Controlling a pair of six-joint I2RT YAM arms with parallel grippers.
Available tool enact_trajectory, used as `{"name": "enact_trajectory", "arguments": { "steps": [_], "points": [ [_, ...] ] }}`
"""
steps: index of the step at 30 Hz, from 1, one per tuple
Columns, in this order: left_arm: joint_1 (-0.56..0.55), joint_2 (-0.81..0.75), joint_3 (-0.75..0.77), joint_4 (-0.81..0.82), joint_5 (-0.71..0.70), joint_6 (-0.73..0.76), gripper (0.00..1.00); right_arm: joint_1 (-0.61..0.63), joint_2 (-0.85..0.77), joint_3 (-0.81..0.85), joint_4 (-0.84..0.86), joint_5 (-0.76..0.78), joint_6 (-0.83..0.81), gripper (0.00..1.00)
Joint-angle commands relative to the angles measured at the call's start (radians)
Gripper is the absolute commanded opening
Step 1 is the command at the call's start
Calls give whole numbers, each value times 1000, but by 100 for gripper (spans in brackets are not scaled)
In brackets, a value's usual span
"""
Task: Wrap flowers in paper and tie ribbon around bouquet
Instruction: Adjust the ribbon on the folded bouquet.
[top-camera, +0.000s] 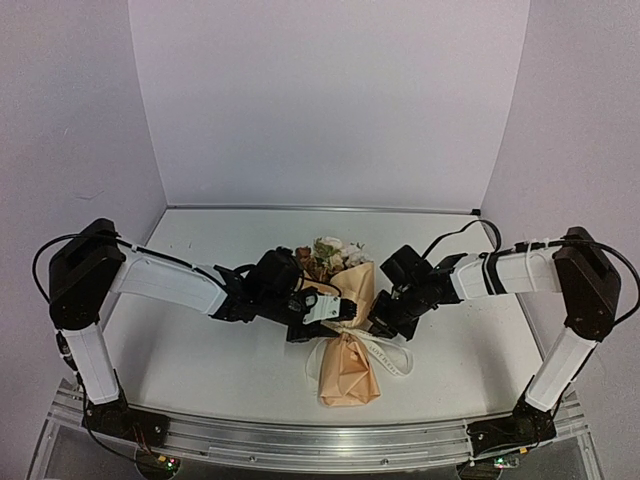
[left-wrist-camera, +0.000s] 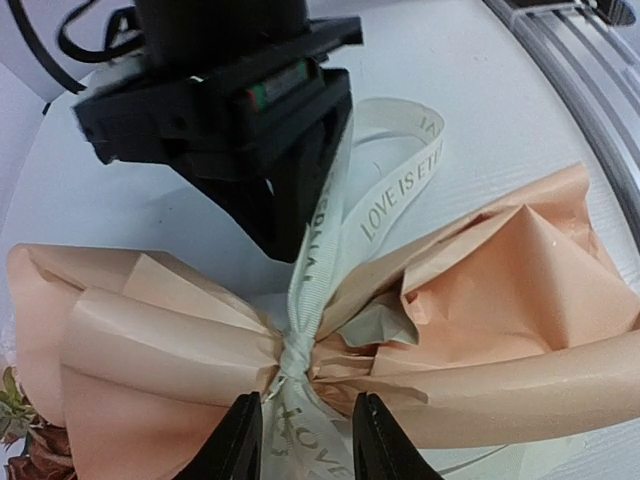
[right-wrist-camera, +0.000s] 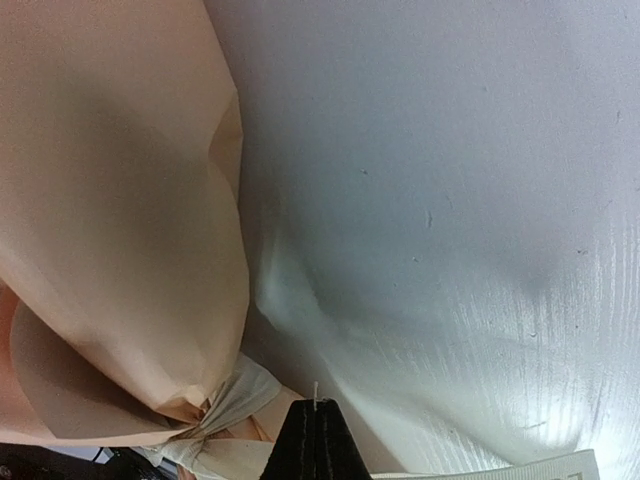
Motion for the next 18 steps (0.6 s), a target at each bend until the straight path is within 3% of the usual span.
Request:
{"name": "enact_trajectory", "arguments": {
  "steps": [1,18],
  "points": [
    [-34,37,47,14,-50,119,33,-12,-49,23,-27,-34,-21,0],
    [-44,149,154,-74,-64,164,27,-48,-86,1,-37,-61,-21,0]
  ]
}}
